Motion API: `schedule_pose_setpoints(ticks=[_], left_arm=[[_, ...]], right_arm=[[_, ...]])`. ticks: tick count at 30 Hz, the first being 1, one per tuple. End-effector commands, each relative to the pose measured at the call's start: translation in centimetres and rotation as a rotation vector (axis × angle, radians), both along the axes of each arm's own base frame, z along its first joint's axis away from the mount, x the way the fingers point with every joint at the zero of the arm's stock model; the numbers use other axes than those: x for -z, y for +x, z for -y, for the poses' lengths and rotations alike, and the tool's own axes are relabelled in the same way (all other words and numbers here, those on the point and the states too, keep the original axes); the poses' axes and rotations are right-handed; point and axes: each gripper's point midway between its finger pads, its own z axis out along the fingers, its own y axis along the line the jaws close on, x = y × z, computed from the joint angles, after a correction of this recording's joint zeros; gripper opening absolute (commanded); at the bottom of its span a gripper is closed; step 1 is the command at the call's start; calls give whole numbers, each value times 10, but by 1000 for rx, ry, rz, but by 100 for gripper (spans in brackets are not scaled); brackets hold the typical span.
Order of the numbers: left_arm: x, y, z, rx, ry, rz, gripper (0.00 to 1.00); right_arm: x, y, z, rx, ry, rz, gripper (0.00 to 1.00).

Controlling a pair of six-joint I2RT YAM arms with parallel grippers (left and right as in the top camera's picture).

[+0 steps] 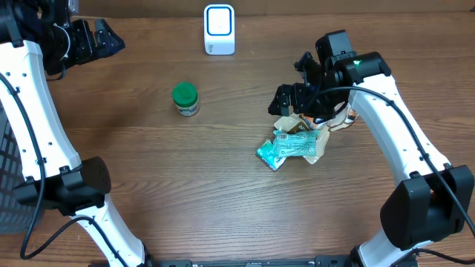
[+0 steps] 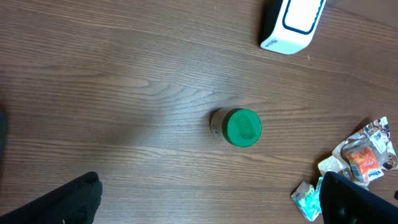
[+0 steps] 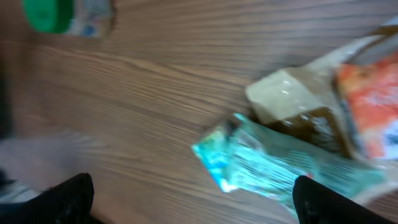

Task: Scan the item barcode
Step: 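Carry the green pouch right and drop it on the pile, then reach the right gripper to the green-lidded jar and grasp its lid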

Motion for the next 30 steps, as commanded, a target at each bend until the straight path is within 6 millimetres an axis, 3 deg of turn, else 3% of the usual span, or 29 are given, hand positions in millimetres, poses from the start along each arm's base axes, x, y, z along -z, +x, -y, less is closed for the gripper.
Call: schedule_pose_setpoints(ticks=[1, 3, 5, 9, 14, 19, 24, 30], left_arm=[[0, 0, 3, 9, 1, 1, 100], [0, 0, 3, 9, 1, 1, 100], [0, 0, 3, 9, 1, 1, 100], [0, 0, 3, 9, 1, 1, 100], [0, 0, 3, 9, 1, 1, 100], [0, 0, 3, 9, 1, 1, 100], [0, 0, 3, 9, 1, 1, 100], [0, 0, 3, 9, 1, 1, 99]], right_arm=[[-65, 17, -35, -29, 113, 134, 100], [-97, 31, -46, -42, 41, 266, 100], [-111, 40, -60, -55, -3, 341, 100], [-104, 55, -100, -120, -28, 397, 100], [-52, 75, -172, -272, -31, 465, 100], [-7, 92, -230, -324, 24, 527, 100], [45, 99, -239, -312, -77, 515, 100], [68, 106, -243, -297, -197, 577, 100]])
